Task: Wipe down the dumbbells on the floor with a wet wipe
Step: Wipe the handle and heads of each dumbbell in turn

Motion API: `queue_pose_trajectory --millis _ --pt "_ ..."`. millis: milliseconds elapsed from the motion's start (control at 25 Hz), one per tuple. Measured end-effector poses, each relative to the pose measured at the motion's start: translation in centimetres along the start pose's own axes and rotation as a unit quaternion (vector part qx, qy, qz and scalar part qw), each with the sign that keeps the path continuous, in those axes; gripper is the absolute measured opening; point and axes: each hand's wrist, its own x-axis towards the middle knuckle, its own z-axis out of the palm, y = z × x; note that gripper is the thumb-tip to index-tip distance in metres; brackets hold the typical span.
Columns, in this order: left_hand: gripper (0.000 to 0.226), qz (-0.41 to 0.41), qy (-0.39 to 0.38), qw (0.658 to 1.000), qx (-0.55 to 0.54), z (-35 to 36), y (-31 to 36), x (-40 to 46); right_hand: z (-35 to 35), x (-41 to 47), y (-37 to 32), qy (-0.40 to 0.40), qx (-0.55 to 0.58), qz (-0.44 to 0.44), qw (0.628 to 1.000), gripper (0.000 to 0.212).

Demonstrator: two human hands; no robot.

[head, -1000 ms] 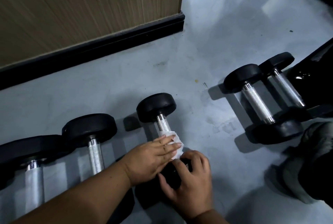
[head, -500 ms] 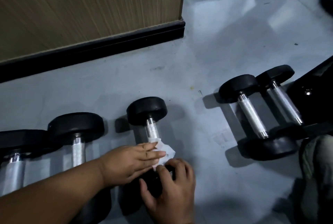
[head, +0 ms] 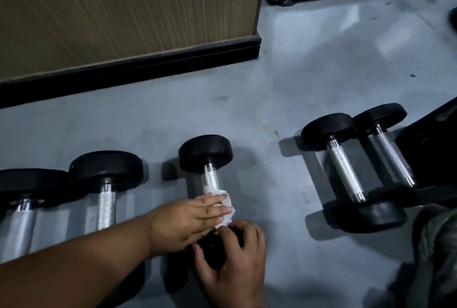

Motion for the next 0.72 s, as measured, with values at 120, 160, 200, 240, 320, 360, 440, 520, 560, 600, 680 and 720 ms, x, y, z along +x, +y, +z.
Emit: queue_pose_trajectory --millis 120,160,200,240,320,360,440,520,560,600,680,720 --pt "0.036 -0.084 0.039 0.995 0.026 -1.2 -2.4 0.8 0.0 0.1 0.0 -0.008 -0.001 -0.001 1.0 0.042" --pt "0.039 -0.125 0.064 0.99 0.024 -1.5 -3.0 1.2 -0.1 0.0 0.0 -0.012 -0.001 0.002 1.0 0.042" --pt "0.041 -0.151 0.081 0.985 0.014 -1.5 -3.2 1.6 -0.1 -0.1 0.1 -0.015 0.0 0.004 1.0 0.042" --pt "0.04 -0.162 0.088 0.983 0.009 -1.2 -3.1 1.7 -0.2 -0.1 0.2 -0.016 0.001 0.004 1.0 0.042" --pt "0.038 -0.137 0.07 0.988 0.027 -0.4 -1.7 1.5 -0.4 -0.1 0.3 -0.015 0.001 0.003 1.0 0.042" --pt "0.037 -0.106 0.046 0.993 0.032 0.0 -0.8 1.1 -0.4 -0.1 0.3 -0.011 0.0 0.001 1.0 0.042" --pt "0.036 -0.056 0.006 0.998 -0.001 0.5 0.5 0.2 -0.2 -0.2 0.2 -0.005 0.002 0.0 1.0 0.042" --pt "0.034 -0.026 0.004 0.999 -0.022 0.0 0.2 0.0 -0.1 -0.3 0.0 0.002 0.009 -0.001 1.0 0.042" --pt "0.033 -0.018 0.01 1.0 -0.022 -0.2 -0.3 0.1 -0.1 -0.2 0.1 0.005 0.013 -0.002 1.0 0.042" --pt "0.033 -0.024 0.016 0.999 -0.02 -0.4 -0.9 0.2 0.0 -0.1 0.2 0.004 0.014 -0.002 1.0 0.041" --pt "0.035 -0.067 0.034 0.997 -0.005 -0.9 -2.3 0.9 -0.1 -0.1 0.7 0.005 0.012 -0.001 1.0 0.041" --pt "0.036 -0.092 0.045 0.995 0.003 -1.3 -2.9 1.4 -0.3 0.0 0.9 0.006 0.015 0.0 1.0 0.041"
